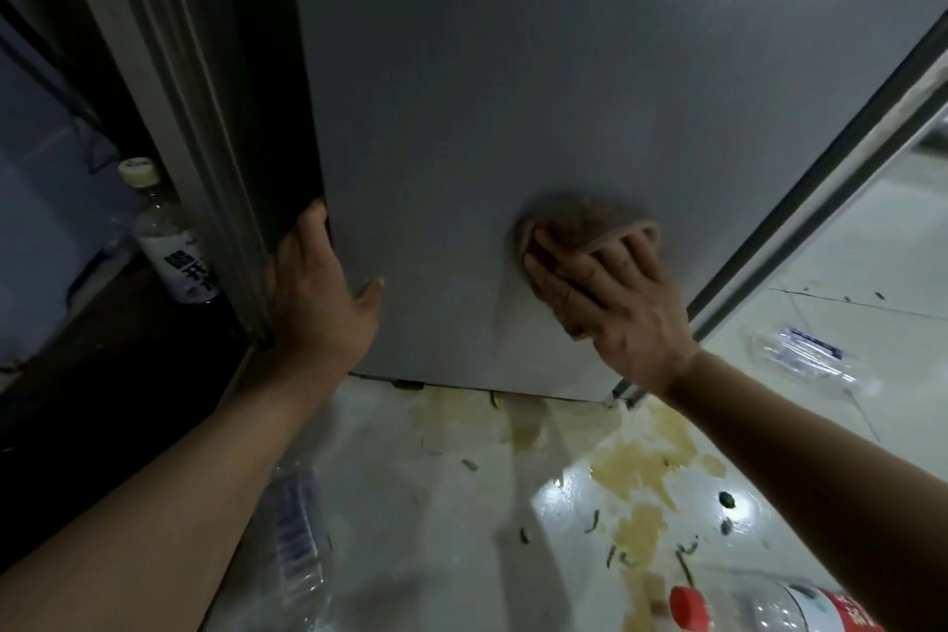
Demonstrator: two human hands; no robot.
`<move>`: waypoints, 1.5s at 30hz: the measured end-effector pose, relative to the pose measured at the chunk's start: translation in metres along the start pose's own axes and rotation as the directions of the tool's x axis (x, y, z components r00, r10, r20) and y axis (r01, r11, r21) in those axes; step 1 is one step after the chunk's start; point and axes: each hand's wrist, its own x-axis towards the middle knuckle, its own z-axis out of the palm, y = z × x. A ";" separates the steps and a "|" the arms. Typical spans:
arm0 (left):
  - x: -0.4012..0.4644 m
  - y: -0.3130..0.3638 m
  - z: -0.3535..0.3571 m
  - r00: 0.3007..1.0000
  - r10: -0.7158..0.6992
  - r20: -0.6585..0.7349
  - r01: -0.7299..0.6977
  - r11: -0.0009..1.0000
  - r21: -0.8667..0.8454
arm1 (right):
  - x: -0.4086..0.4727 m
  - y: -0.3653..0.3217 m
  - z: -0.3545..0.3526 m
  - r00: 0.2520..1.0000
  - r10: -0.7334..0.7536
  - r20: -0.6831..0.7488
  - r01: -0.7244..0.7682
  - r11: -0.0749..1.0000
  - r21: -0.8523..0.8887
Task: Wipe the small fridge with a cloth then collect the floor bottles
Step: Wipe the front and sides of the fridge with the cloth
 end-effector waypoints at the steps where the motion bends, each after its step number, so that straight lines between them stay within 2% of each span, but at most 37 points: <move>1: 0.000 -0.001 0.001 1.000 0.002 -0.009 -0.002 1.000 0.003 | -0.009 -0.006 0.006 0.995 -0.073 0.074 0.072 0.997 0.009; 2: 0.001 -0.001 0.002 1.000 0.005 -0.016 -0.004 1.000 0.006 | -0.019 -0.011 0.010 0.972 -0.166 0.164 0.164 0.986 0.023; 4: 0.002 -0.003 0.003 1.000 0.005 -0.025 -0.005 1.000 0.011 | -0.035 -0.017 0.012 0.870 -0.327 0.370 0.333 0.942 0.047; 5: 0.002 -0.003 0.004 1.000 0.001 -0.028 0.000 1.000 0.010 | -0.041 -0.017 0.009 0.811 -0.359 0.462 0.379 0.924 0.053; 6: 0.003 -0.004 0.004 1.000 -0.005 -0.030 0.005 1.000 0.008 | -0.043 -0.016 0.005 0.784 -0.364 0.502 0.393 0.918 0.051; 8: 0.004 -0.005 0.005 0.999 -0.008 -0.037 0.008 1.000 0.015 | -0.041 -0.005 -0.005 0.850 -0.328 0.412 0.350 0.937 0.023; 10: 0.004 -0.005 0.007 0.999 0.001 -0.049 0.000 1.000 0.018 | -0.032 0.015 -0.018 0.951 -0.231 0.207 0.241 0.970 -0.025; 11: 0.004 -0.005 0.007 0.998 0.006 -0.057 -0.005 1.000 0.015 | -0.028 0.028 -0.025 0.978 -0.174 0.115 0.179 0.983 -0.042; 14: 0.004 -0.003 0.010 0.996 0.016 -0.085 -0.016 1.000 0.000 | -0.023 0.060 -0.040 0.998 0.006 -0.062 -0.007 1.000 -0.008; 17: 0.002 -0.001 0.014 0.993 0.005 -0.119 -0.005 1.000 -0.001 | -0.031 0.057 -0.032 0.985 0.136 -0.103 -0.131 0.990 0.054; 19: 0.002 0.000 0.016 0.991 0.013 -0.131 -0.014 1.000 -0.003 | -0.046 0.041 -0.018 0.991 0.118 -0.059 -0.114 0.991 0.065; 21: 0.001 -0.002 0.017 0.991 0.028 -0.134 -0.028 1.000 0.005 | -0.067 0.025 -0.007 0.995 0.013 0.103 -0.018 0.999 0.051; 23: 0.002 -0.004 0.016 0.990 0.034 -0.134 -0.033 0.999 0.009 | -0.086 0.014 -0.003 0.949 -0.116 0.294 0.106 0.993 0.048; 25: 0.003 -0.006 0.014 0.991 0.048 -0.125 -0.047 0.999 0.013 | -0.091 0.013 -0.008 0.909 -0.171 0.380 0.176 0.984 0.022; 27: 0.003 -0.007 0.013 0.990 0.070 -0.119 -0.067 0.997 0.024 | -0.081 0.027 -0.014 0.953 -0.146 0.264 0.155 0.988 -0.010; 30: 0.003 -0.009 0.014 0.990 0.077 -0.121 -0.077 0.997 0.011 | -0.063 0.066 -0.033 1.000 0.021 0.000 -0.021 1.000 -0.007; 33: 0.004 -0.013 0.015 0.988 0.082 -0.128 -0.084 0.996 -0.010 | -0.062 0.081 -0.038 0.984 0.159 -0.079 -0.161 0.987 -0.019; 36: 0.002 -0.016 0.018 0.991 0.052 -0.126 -0.061 0.996 -0.062 | -0.070 0.060 -0.022 0.959 0.251 -0.131 -0.249 0.968 0.035; 38: 0.002 -0.017 0.019 0.993 0.043 -0.114 -0.057 0.991 -0.124 | -0.087 0.043 -0.006 0.959 0.260 -0.111 -0.256 0.966 0.044; 41: 0.002 -0.019 0.021 0.994 0.026 -0.105 -0.044 0.984 -0.173 | -0.121 0.020 0.012 0.990 0.130 0.058 -0.132 0.991 0.035; 45: 0.002 -0.021 0.022 0.995 0.014 -0.101 -0.033 0.982 -0.188 | -0.139 -0.010 0.024 0.963 0.069 0.259 -0.072 0.997 -0.001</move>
